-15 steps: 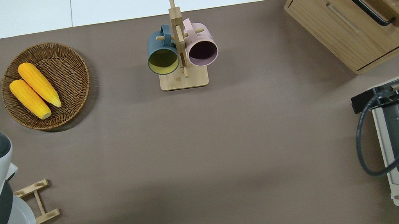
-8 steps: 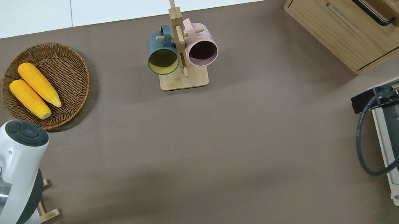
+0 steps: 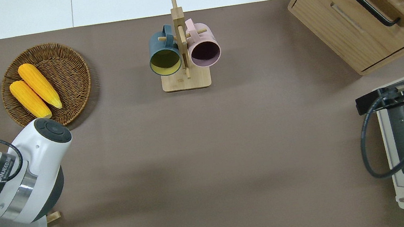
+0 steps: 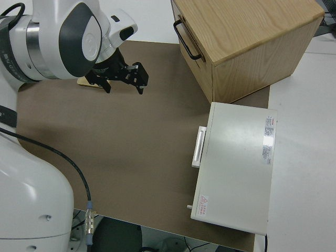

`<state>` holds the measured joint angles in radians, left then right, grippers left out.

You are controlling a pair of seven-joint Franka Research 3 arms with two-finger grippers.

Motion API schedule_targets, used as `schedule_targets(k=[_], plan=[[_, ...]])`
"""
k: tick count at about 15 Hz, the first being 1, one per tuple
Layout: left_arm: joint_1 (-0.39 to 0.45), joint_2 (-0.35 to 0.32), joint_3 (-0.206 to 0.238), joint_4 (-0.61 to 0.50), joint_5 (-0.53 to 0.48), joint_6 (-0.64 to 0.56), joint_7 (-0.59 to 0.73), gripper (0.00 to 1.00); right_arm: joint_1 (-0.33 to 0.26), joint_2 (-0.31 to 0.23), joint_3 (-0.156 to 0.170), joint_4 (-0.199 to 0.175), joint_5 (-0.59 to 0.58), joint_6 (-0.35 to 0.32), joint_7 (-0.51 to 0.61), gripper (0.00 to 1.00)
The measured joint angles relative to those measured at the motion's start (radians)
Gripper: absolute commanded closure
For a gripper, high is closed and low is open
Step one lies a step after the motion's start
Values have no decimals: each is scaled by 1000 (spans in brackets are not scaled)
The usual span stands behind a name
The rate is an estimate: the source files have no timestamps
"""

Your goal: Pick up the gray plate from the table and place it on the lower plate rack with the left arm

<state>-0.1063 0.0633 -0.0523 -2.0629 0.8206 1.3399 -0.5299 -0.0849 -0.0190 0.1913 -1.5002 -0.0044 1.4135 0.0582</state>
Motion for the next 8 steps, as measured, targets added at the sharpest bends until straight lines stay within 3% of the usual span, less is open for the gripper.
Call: schedule_targets(k=[5, 6, 7, 8], plan=[[-14, 37, 0, 0, 3, 0, -51, 1000, 0, 0, 0, 0, 0, 0, 0, 11], [-15, 40, 0, 0, 4, 0, -55, 924, 0, 0, 0, 0, 0, 0, 0, 11], [-16, 42, 0, 0, 5, -1, -56, 604, 0, 0, 0, 0, 0, 0, 0, 13], [-16, 44, 0, 0, 6, -1, -57, 207, 0, 0, 0, 0, 0, 0, 0, 13]])
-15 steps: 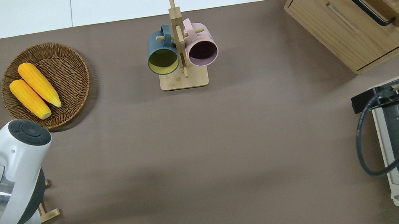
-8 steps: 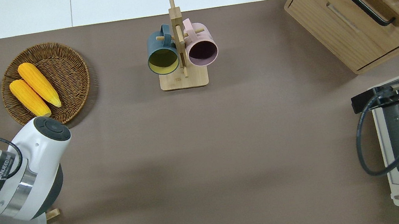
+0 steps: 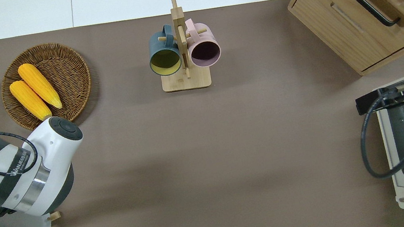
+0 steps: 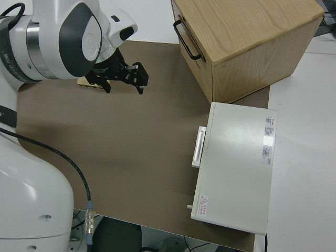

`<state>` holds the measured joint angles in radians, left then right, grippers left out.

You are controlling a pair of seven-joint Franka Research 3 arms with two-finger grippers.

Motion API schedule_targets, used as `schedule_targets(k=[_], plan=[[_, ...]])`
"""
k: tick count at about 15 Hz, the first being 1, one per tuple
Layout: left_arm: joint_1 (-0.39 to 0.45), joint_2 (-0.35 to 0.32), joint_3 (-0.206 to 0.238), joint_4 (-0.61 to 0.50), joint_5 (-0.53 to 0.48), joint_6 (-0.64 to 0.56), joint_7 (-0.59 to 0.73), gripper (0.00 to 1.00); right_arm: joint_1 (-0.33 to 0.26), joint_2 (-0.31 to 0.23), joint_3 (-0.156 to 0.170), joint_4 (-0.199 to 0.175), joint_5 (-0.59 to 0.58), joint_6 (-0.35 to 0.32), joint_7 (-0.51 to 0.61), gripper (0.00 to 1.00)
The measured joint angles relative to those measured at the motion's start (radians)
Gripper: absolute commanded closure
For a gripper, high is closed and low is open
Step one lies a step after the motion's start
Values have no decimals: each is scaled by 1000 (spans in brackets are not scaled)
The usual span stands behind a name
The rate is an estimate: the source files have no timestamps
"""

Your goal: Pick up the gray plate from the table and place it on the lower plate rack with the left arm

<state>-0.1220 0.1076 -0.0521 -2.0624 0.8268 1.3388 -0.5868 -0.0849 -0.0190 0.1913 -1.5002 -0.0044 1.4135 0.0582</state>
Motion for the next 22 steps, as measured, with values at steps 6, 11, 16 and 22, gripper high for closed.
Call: schedule_targets(k=[6, 11, 16, 22], plan=[[0, 14, 2, 0, 2, 0, -3, 7, 0, 0, 0, 0, 0, 0, 0, 11], [0, 13, 1, 23, 5, -11, -3, 7, 0, 0, 0, 0, 0, 0, 0, 13], [-2, 8, -9, 124, -30, -44, 8, 5, 0, 0, 0, 0, 0, 0, 0, 11], [-3, -21, -35, 308, -264, -57, 22, 2, 0, 0, 0, 0, 0, 0, 0, 11]])
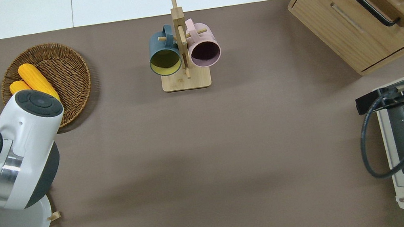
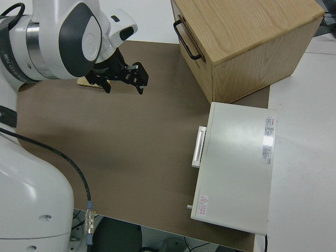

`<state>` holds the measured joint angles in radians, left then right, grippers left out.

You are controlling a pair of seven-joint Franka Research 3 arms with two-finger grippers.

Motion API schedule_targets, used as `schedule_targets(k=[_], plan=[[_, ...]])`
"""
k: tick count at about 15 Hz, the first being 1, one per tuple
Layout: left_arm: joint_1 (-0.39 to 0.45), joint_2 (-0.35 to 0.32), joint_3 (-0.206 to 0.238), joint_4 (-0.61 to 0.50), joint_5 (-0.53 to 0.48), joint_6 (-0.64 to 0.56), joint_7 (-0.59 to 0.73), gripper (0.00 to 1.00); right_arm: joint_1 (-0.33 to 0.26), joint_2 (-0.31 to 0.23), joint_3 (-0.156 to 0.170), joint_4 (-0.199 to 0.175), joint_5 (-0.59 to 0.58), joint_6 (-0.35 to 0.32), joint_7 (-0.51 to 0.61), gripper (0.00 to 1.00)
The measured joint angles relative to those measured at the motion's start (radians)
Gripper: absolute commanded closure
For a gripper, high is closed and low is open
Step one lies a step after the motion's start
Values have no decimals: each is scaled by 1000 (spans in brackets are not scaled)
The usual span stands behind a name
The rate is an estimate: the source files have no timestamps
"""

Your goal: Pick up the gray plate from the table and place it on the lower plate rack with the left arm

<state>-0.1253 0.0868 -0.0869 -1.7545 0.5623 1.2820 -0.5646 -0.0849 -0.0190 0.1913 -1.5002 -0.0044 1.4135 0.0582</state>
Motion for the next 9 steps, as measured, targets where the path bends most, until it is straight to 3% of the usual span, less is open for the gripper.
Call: schedule_targets(k=[3, 9], plan=[[0, -16, 1, 120, -124, -28, 65, 2, 0, 0, 0, 0, 0, 0, 0, 11], [4, -77, 18, 210, -363, -36, 318, 2, 0, 0, 0, 0, 0, 0, 0, 11]])
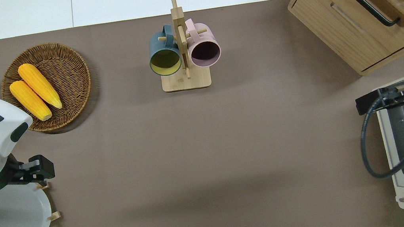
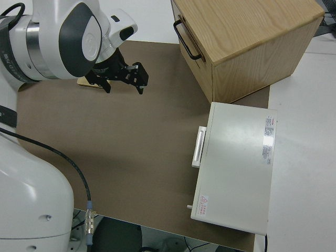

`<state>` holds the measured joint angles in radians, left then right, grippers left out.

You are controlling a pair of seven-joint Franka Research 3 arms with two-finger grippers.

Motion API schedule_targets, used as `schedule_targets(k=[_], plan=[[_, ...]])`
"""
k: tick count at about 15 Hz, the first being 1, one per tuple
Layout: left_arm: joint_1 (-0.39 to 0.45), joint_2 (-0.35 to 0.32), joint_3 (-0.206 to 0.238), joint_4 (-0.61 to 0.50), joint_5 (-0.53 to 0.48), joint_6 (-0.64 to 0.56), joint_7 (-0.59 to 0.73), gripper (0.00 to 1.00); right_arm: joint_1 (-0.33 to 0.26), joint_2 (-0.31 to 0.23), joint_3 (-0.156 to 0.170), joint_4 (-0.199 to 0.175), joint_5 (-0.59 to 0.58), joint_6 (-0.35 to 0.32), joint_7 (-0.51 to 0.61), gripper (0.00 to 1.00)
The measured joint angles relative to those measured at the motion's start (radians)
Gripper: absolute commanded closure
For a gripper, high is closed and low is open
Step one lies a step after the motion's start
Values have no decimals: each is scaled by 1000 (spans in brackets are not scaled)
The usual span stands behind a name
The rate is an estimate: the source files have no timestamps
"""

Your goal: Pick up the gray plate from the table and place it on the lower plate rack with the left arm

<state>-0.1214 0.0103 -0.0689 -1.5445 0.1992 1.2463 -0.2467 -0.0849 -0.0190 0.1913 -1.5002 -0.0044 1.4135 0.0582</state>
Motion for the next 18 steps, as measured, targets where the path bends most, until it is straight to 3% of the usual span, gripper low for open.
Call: schedule_targets(k=[4, 9, 18], plan=[[0, -40, 16, 65, -138, 0, 190, 0, 0, 0, 0, 0, 0, 0, 0, 11], [0, -47, 17, 96, -188, 47, 295, 0, 0, 0, 0, 0, 0, 0, 0, 13], [12, -51, 22, 37, -220, 170, 333, 0, 0, 0, 0, 0, 0, 0, 0, 13]])
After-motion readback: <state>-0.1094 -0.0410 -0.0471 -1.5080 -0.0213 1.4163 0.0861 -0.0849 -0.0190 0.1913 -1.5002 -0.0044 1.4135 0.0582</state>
